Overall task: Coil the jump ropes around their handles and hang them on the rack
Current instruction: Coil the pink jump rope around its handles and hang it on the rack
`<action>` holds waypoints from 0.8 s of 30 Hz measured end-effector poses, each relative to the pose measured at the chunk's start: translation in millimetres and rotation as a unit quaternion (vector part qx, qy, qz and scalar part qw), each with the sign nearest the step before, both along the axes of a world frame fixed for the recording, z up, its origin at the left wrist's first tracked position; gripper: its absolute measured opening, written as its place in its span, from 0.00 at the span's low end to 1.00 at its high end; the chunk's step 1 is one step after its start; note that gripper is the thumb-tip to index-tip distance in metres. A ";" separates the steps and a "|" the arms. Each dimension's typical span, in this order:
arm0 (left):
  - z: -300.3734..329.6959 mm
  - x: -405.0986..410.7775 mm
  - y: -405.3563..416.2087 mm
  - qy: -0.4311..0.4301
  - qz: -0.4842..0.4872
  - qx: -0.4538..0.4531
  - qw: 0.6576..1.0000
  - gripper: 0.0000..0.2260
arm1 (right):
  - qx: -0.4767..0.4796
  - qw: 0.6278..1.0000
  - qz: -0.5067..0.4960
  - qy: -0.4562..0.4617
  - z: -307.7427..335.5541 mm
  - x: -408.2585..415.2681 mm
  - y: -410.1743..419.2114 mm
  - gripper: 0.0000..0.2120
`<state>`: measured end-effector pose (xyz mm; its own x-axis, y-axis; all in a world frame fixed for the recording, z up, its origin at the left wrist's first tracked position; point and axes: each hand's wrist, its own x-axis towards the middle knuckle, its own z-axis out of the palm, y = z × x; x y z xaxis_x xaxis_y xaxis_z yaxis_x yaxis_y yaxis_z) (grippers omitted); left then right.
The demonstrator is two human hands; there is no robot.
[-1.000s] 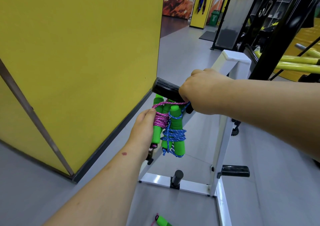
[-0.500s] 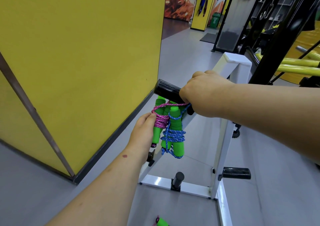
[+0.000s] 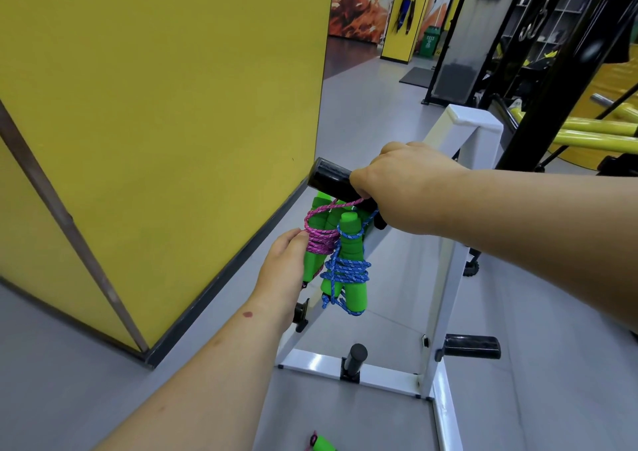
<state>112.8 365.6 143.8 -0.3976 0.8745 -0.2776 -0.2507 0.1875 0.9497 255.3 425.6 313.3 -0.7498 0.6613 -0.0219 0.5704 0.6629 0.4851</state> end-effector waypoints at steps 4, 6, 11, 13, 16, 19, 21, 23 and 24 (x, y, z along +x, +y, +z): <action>0.5 0.0 1.9 0.001 0.002 -0.009 1.000 0.19 | -0.001 1.000 0.000 0.020 -2.3 0.2 1.3 0.15; -0.2 -0.3 3.0 0.000 0.004 -0.011 1.000 0.14 | -0.003 0.999 -0.001 0.034 -1.9 0.6 1.9 0.15; 0.4 -0.7 3.0 -0.015 0.003 -0.018 1.000 0.17 | 0.001 0.999 0.005 0.050 -3.0 -0.3 3.9 0.14; 0.1 -1.5 1.7 -0.017 0.005 -0.020 1.000 0.17 | 0.003 0.999 0.005 0.052 -4.1 -1.6 4.2 0.14; 0.0 -2.5 -1.1 -0.017 0.005 -0.022 1.000 0.16 | 0.006 0.998 0.002 0.056 -5.0 -3.6 3.5 0.16; -1.5 -4.5 -3.0 -0.009 0.005 -0.023 1.000 0.18 | 0.015 0.998 -0.002 0.065 -5.7 -4.6 3.1 0.17; -1.4 -5.6 -4.3 -0.003 0.010 -0.022 1.000 0.19 | 0.020 0.997 -0.001 0.074 -5.5 -4.8 2.8 0.17; 0.5 -6.3 -6.8 0.002 0.017 -0.022 1.000 0.19 | 0.014 0.997 -0.005 0.076 -5.7 -4.7 1.4 0.17; 2.3 -6.5 -8.2 0.006 0.020 -0.021 1.000 0.19 | 0.008 0.997 -0.008 0.077 -5.8 -4.4 0.4 0.17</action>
<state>106.2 357.3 146.1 -0.4350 0.8459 -0.3085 -0.2479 0.2168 0.9442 250.8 426.0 307.5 -0.7326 0.6728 0.1028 0.6493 0.6455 0.4022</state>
